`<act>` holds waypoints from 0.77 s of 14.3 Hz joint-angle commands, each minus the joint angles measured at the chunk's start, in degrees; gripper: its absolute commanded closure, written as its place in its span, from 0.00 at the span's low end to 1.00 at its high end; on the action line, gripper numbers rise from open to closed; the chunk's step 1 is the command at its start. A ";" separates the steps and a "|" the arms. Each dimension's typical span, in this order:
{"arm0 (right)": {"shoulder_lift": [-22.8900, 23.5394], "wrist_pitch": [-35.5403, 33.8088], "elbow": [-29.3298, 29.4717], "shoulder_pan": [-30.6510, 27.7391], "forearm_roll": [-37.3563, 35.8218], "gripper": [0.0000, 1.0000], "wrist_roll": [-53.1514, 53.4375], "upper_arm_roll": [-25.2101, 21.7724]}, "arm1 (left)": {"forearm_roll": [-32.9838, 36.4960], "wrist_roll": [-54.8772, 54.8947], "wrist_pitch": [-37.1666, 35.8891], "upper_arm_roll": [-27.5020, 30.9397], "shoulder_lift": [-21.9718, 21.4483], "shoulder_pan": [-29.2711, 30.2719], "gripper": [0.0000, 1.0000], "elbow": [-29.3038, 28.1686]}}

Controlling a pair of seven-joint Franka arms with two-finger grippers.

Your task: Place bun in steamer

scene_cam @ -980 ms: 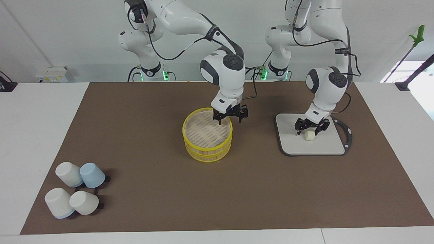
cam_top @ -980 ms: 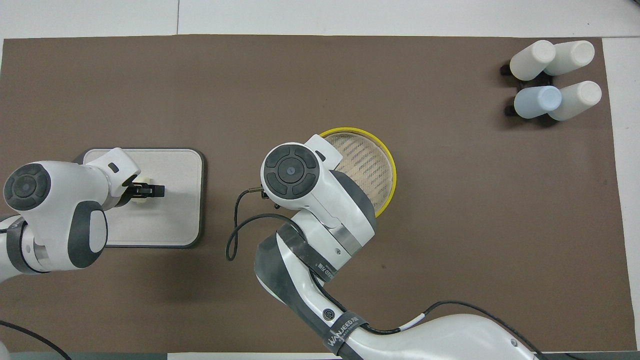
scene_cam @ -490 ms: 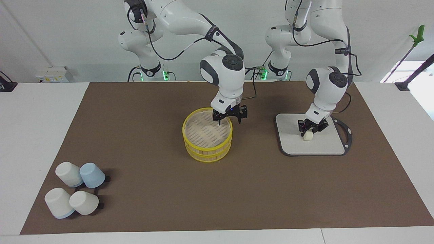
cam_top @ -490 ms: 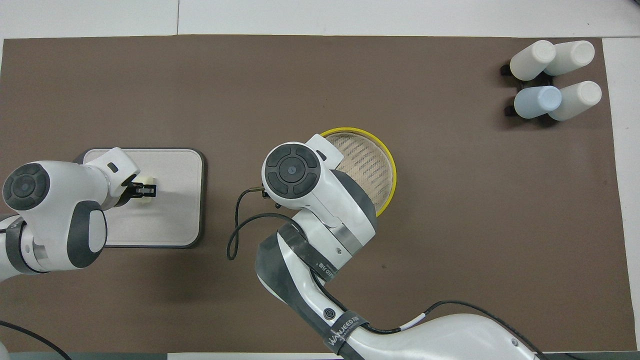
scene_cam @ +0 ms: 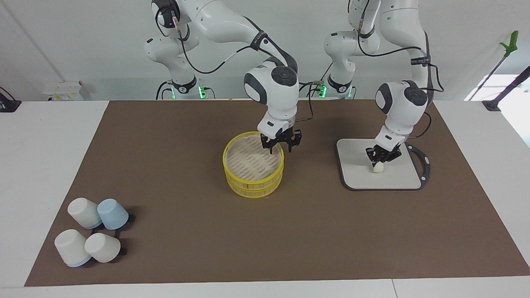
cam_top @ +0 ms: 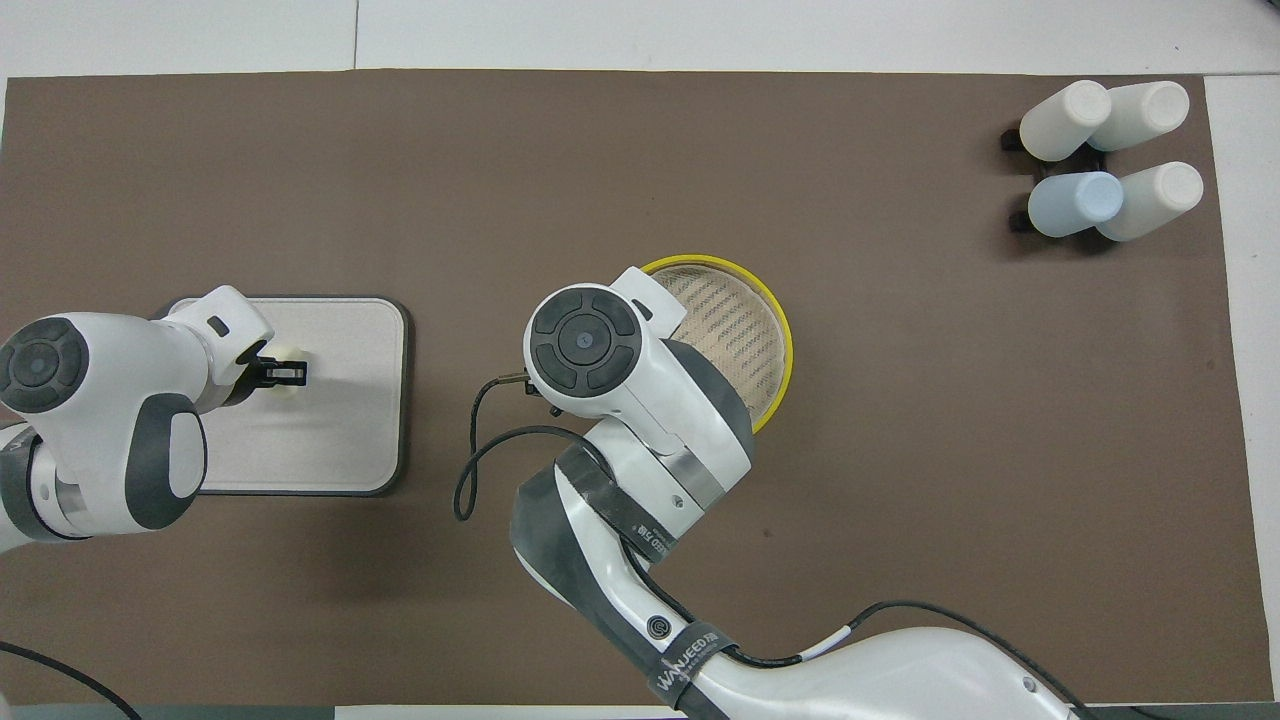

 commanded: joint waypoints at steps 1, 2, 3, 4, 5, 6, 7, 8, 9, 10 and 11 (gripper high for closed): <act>-1.59 1.28 -2.35 -0.36 -0.02 0.30 -2.82 -0.06 | -0.49 0.33 -3.96 0.35 -0.82 -0.57 0.86 2.00; -1.59 1.36 -2.53 -0.36 -0.02 0.31 -2.83 -0.06 | -0.41 -0.02 -6.67 0.35 -1.17 -0.83 0.85 3.49; -1.59 1.36 -2.53 -0.36 -0.02 0.33 -2.83 -0.06 | -0.41 -0.72 -9.22 0.26 -1.35 -0.92 0.85 5.15; -1.59 1.36 -2.53 -0.36 -0.28 0.36 -2.92 -0.06 | -0.41 -1.60 -11.94 0.00 -1.78 -1.01 0.85 6.74; -1.59 1.45 -2.53 -0.36 -0.29 0.38 -2.92 -0.06 | -0.41 -3.17 -13.62 -0.27 -2.14 -1.45 0.85 7.97; -1.59 1.45 -2.53 -0.36 -0.29 0.43 -2.92 -0.06 | -0.41 -5.28 -15.29 -0.27 -2.92 -2.58 0.85 8.77; -1.59 1.45 -2.61 -0.36 -0.29 0.52 -2.92 -0.06 | -0.41 -6.95 -16.70 -0.27 -3.63 -3.81 0.84 9.12; -1.59 1.45 -2.61 -0.36 -0.37 0.61 -3.00 -0.06 | -0.41 -8.10 -17.76 -0.18 -4.59 -4.61 0.84 9.13; -1.59 1.54 -2.53 -0.36 -0.38 0.73 -2.92 -0.06 | -0.41 -8.72 -18.90 -0.27 -5.64 -5.22 0.84 9.04; -1.59 1.63 -2.61 -0.36 -0.38 0.84 -2.92 -0.06 | -0.41 -9.16 -19.61 -0.27 -6.35 -5.58 0.84 9.13; -1.59 2.32 -2.70 -0.36 -0.38 0.92 -2.92 -0.06 | -0.41 -9.51 -19.96 -0.27 -6.97 -5.67 0.83 9.13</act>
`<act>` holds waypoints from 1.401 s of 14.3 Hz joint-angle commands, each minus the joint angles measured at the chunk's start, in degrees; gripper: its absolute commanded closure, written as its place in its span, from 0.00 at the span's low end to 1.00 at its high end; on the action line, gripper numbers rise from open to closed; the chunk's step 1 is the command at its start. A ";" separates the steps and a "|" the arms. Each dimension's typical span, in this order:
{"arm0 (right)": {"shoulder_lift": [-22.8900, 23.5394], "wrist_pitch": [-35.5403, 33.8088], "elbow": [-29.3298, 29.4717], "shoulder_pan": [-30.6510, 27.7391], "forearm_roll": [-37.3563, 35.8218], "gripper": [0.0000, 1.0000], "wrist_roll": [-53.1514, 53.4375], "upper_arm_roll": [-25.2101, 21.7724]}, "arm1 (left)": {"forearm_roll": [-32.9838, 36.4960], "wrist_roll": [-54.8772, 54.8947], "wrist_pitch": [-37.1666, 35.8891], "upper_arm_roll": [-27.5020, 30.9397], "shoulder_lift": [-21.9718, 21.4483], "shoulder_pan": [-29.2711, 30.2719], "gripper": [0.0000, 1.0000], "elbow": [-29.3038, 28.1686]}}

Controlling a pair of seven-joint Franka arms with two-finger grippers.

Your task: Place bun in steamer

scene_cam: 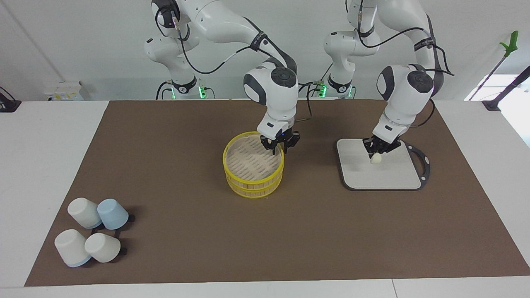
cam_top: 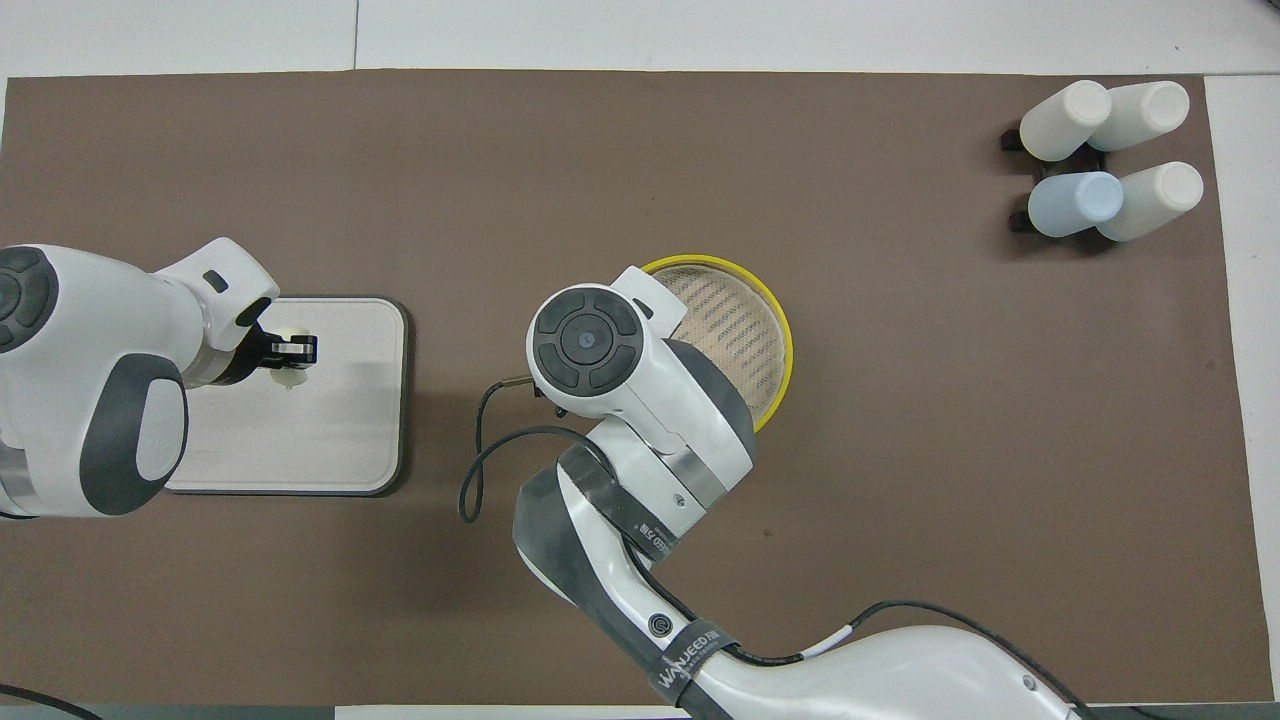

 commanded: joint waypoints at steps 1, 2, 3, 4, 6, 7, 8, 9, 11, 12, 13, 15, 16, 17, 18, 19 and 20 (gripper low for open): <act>-1.68 2.62 -2.59 -0.25 -0.21 0.97 -1.58 0.03 | -0.40 -1.18 -2.32 0.42 -2.22 -0.68 0.82 -0.17; -1.68 2.97 -2.68 -0.33 -0.21 1.00 -1.58 0.03 | -0.40 -1.27 -2.68 0.42 -2.31 -1.02 0.81 -0.17; -1.68 3.06 -2.59 -0.25 -0.21 1.00 -1.58 0.11 | -0.40 -1.62 -2.68 0.42 -2.40 -1.03 0.81 -0.17; -1.68 3.06 -2.51 -0.33 -0.21 1.00 -1.84 0.11 | -0.40 -1.97 -2.68 0.42 -2.57 -1.20 0.81 -0.25; -1.60 3.06 -2.24 -0.42 -0.21 1.00 -2.89 0.03 | -0.40 -1.97 -2.85 0.42 -2.66 -1.38 0.81 -0.25; -1.60 2.36 -1.81 -0.60 -0.21 1.00 -3.33 0.03 | -0.40 -2.06 -2.94 0.42 -2.66 -1.38 0.82 -0.25; -1.51 2.01 -1.63 -0.77 -0.21 1.00 -3.77 0.03 | -0.40 -2.06 -2.94 0.42 -2.66 -1.38 0.81 -0.17; -1.51 1.31 -1.10 -1.04 -0.21 1.00 -4.04 0.03 | -0.40 -2.06 -2.94 0.42 -2.66 -1.38 0.82 -0.25; -1.51 -0.71 0.56 -1.21 -0.21 1.00 -5.00 0.03 | -0.40 -2.06 -3.20 0.42 -2.75 -1.38 0.82 -0.17; -1.51 -2.02 1.70 -1.30 -0.21 1.00 -5.27 -0.06 | -0.40 -2.06 -3.29 0.42 -2.75 -1.38 0.82 -0.17; -1.51 -3.08 2.58 -1.48 -0.21 1.00 -5.27 -0.06 | -0.40 -2.06 -3.29 0.42 -2.75 -1.38 0.82 -0.17; -1.60 -3.71 3.73 -1.83 -0.21 1.00 -5.36 -0.06 | -0.40 -2.06 -3.29 0.42 -2.75 -1.38 0.82 -0.17; -1.68 -3.97 3.82 -1.92 -0.21 1.00 -5.44 -0.06 | -0.40 -2.06 -3.29 0.42 -2.75 -1.38 0.82 -0.08; -1.86 -4.93 3.91 -2.09 -0.30 1.00 -5.79 -0.15 | -0.40 -2.06 -3.29 0.42 -2.75 -1.38 0.82 -0.08; -2.29 -6.59 4.69 -2.18 -0.30 1.00 -7.89 -0.41 | -0.40 -2.15 -3.38 0.25 -2.75 -1.38 0.82 0.01; -2.56 -9.39 5.92 -3.05 -0.21 1.00 -10.86 -0.59 | -0.40 -3.02 -3.38 0.25 -2.75 -1.38 0.82 0.10; -3.17 -12.47 7.85 -5.06 -0.12 1.00 -13.33 -0.42 | -0.40 -4.50 -3.47 -0.71 -2.75 -1.47 0.82 0.36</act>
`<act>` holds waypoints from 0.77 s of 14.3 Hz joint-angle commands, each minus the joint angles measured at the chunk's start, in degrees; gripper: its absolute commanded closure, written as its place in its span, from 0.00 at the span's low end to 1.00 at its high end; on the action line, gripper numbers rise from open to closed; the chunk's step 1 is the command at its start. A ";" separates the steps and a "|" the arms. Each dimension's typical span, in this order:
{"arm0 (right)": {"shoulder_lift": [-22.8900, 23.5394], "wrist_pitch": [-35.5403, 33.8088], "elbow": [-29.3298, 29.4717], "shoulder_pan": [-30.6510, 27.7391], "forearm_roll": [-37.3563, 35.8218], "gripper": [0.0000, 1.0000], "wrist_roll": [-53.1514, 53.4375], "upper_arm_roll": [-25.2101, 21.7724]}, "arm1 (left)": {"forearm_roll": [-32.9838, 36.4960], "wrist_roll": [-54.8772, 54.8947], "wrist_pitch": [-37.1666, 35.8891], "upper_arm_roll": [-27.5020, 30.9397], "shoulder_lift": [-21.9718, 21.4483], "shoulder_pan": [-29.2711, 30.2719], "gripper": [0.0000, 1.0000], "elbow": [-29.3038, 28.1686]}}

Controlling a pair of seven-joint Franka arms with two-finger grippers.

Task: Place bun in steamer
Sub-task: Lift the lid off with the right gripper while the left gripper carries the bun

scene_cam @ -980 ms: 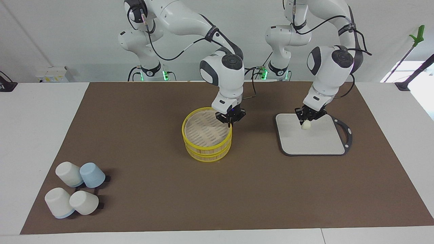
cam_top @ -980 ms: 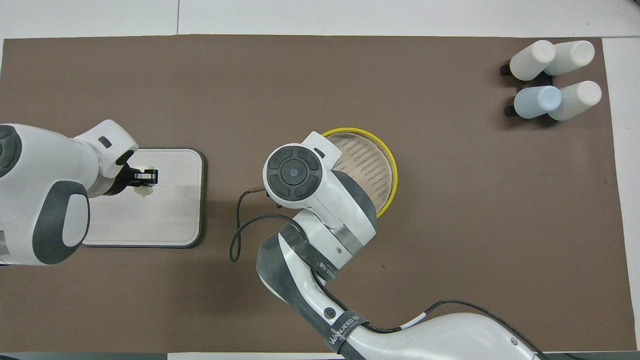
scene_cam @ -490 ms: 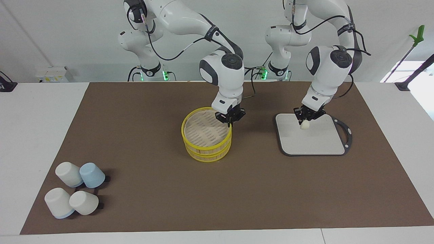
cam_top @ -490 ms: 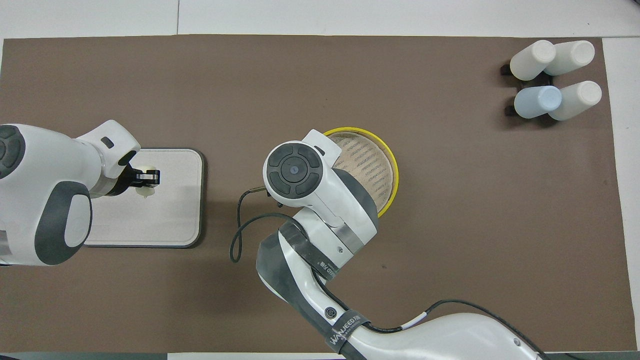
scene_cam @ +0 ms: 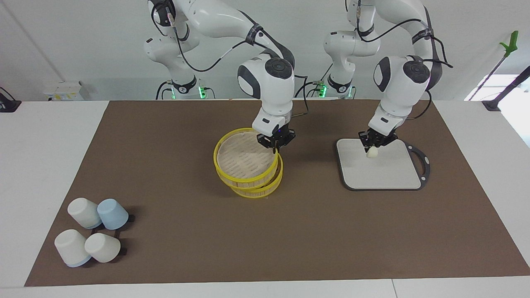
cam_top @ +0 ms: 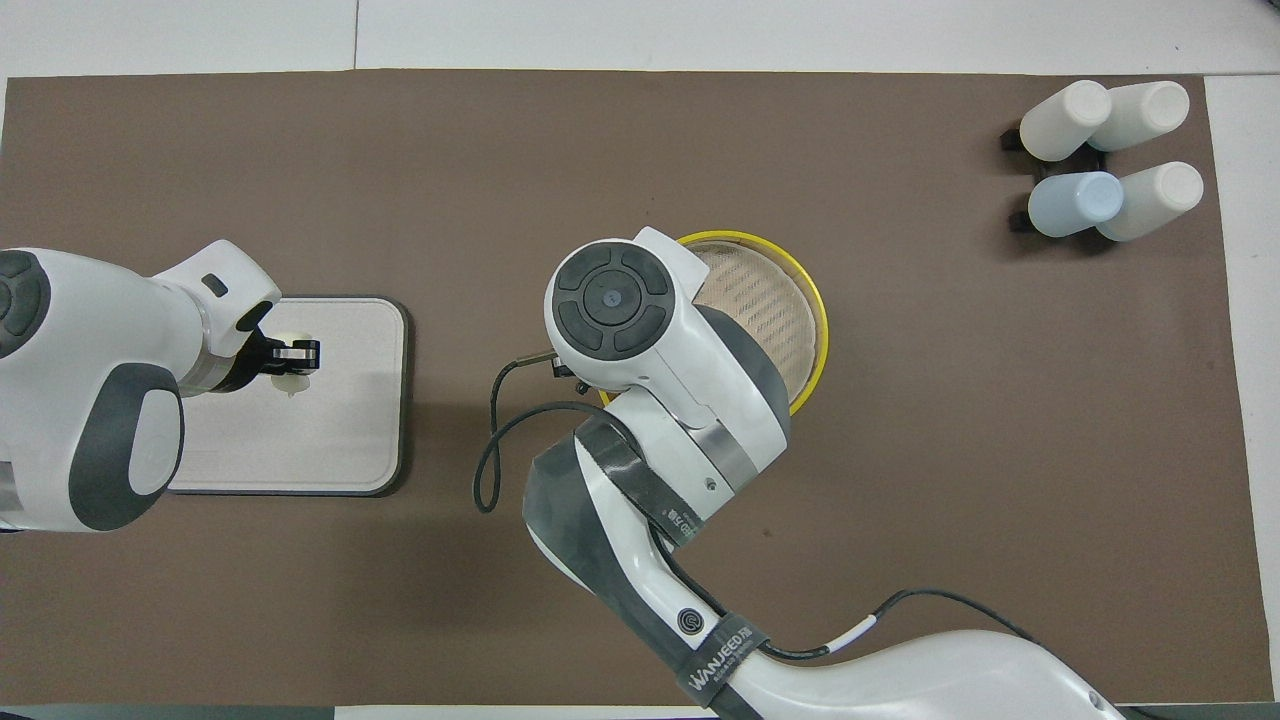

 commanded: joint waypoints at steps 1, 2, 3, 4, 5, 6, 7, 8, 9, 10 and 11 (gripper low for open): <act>-2.28 -7.03 3.92 -4.96 0.48 1.00 -6.92 0.39 | -0.40 -4.30 -1.73 -1.62 -0.94 -0.64 0.82 0.79; -3.41 -8.18 4.02 -6.29 0.66 1.00 -7.98 0.39 | -0.40 -5.89 -2.69 -2.59 -0.94 -0.64 0.82 1.23; -4.04 -9.50 4.02 -6.82 0.49 1.00 -8.08 0.31 | -0.40 -7.30 -3.04 -3.82 -0.94 -0.64 0.82 1.59; -4.74 -10.64 4.02 -7.52 0.40 1.00 -8.08 0.31 | -0.40 -9.75 -3.05 -5.40 -0.94 -0.64 0.82 1.59; -5.44 -11.52 4.02 -8.92 0.31 1.00 -8.34 0.31 | -0.40 -12.56 -2.87 -7.15 -0.94 -0.64 0.82 1.59; -6.14 -12.40 3.85 -10.41 0.31 1.00 -9.21 0.31 | -0.40 -15.80 -2.44 -9.26 -0.94 -0.73 0.82 1.59; -7.02 -12.85 3.32 -11.73 0.31 1.00 -11.31 0.31 | -0.40 -19.58 -2.00 -11.02 -0.94 -1.25 0.82 1.68; -7.46 -13.11 3.15 -12.79 0.31 1.00 -12.64 0.39 | -0.48 -22.84 -1.64 -11.91 -0.85 -2.30 0.82 2.11; -7.82 -13.29 2.71 -13.32 0.31 1.00 -13.00 0.31 | -0.57 -26.00 -1.64 -12.27 -0.41 -4.14 0.82 3.33; -8.52 -13.29 2.10 -13.85 0.31 1.00 -13.26 0.31 | -0.74 -28.82 -1.81 -12.27 0.03 -5.98 0.82 4.65; -8.87 -13.29 1.39 -14.73 0.31 1.00 -13.61 0.31 | -0.83 -31.46 -2.08 -12.27 0.29 -7.39 0.82 5.97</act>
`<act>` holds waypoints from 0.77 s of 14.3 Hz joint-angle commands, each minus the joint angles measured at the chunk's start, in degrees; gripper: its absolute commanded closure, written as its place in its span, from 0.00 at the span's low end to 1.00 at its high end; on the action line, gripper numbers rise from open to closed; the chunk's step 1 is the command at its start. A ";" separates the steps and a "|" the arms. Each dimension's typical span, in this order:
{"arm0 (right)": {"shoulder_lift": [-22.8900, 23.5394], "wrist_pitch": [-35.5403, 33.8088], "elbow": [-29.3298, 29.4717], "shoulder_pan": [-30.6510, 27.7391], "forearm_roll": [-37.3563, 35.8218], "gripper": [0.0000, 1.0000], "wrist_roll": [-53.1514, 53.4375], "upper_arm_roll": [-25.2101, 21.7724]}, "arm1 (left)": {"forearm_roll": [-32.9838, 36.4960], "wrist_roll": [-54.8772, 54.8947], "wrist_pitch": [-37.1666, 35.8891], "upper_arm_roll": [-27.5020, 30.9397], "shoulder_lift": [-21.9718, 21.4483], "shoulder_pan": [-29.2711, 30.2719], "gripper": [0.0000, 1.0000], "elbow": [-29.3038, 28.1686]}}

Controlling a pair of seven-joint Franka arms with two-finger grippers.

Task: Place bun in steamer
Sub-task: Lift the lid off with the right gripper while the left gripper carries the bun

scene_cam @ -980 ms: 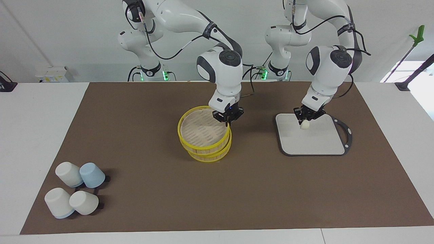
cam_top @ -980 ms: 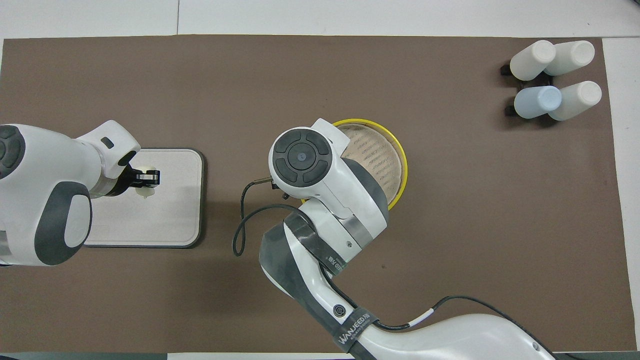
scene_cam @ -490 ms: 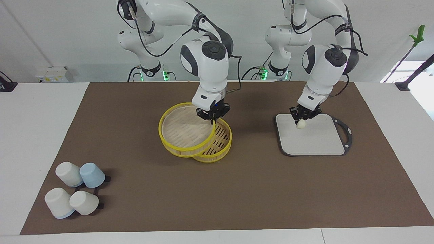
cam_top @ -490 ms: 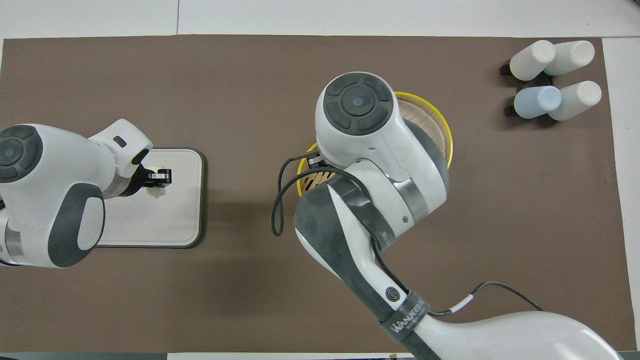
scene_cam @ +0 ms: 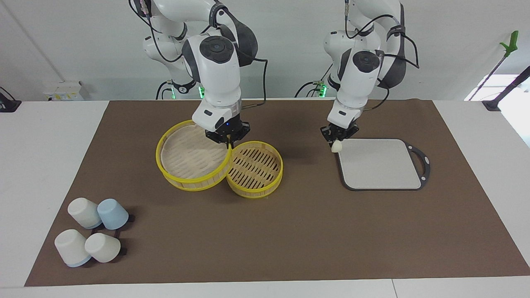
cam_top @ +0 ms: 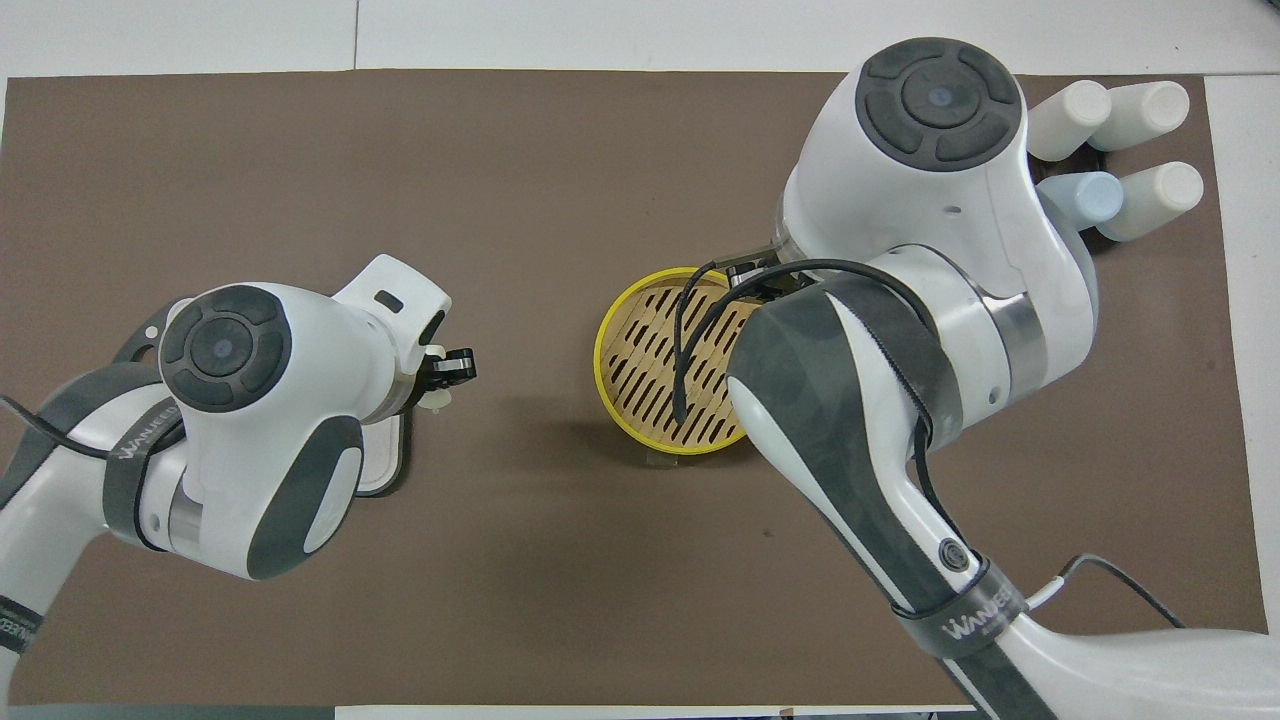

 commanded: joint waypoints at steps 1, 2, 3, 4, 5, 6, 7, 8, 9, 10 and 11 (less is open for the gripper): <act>-2.83 -0.27 -3.16 -2.27 0.26 1.00 -2.43 0.61 | -0.76 -7.26 -0.99 0.62 1.07 -4.42 0.82 3.95; -3.45 -0.09 -4.73 -3.23 0.26 1.00 -3.57 0.70 | -1.11 -9.99 -1.25 0.62 2.03 -6.00 0.82 5.70; -3.89 0.34 -5.53 -3.85 0.26 1.00 -4.97 0.70 | -1.29 -11.75 -1.25 0.62 3.26 -7.32 0.82 7.37; -3.98 0.26 -5.63 -4.38 0.26 1.00 -5.94 0.70 | -1.29 -13.69 -1.34 0.62 4.75 -8.64 0.83 9.30; -4.68 0.17 -6.06 -5.51 0.43 1.00 -7.26 0.70 | -1.29 -15.97 -1.25 0.62 6.94 -10.57 0.83 11.58; -5.12 0.35 -6.85 -6.39 0.61 1.00 -8.75 0.70 | -1.29 -17.38 -1.25 0.62 8.70 -11.80 0.83 13.35; -5.30 0.17 -6.86 -7.10 0.69 1.00 -10.25 0.70 | -1.29 -18.27 -1.34 0.62 10.37 -12.86 0.83 15.19; -5.56 0.00 -7.03 -7.45 0.70 1.00 -11.13 0.70 | -1.03 -19.75 -1.25 0.70 12.56 -14.78 0.83 16.78; -5.74 0.08 -7.21 -8.15 0.70 1.00 -12.01 0.70 | -0.76 -20.81 -0.73 0.79 14.50 -16.02 0.83 18.45; -5.83 0.08 -7.21 -9.12 0.78 1.00 -13.50 0.70 | -0.67 -21.00 -0.90 0.70 15.65 -16.21 0.83 20.20; -5.83 0.08 -7.21 -9.74 0.96 1.00 -14.73 0.70 | -0.67 -21.09 -1.25 0.70 16.71 -16.91 0.83 21.18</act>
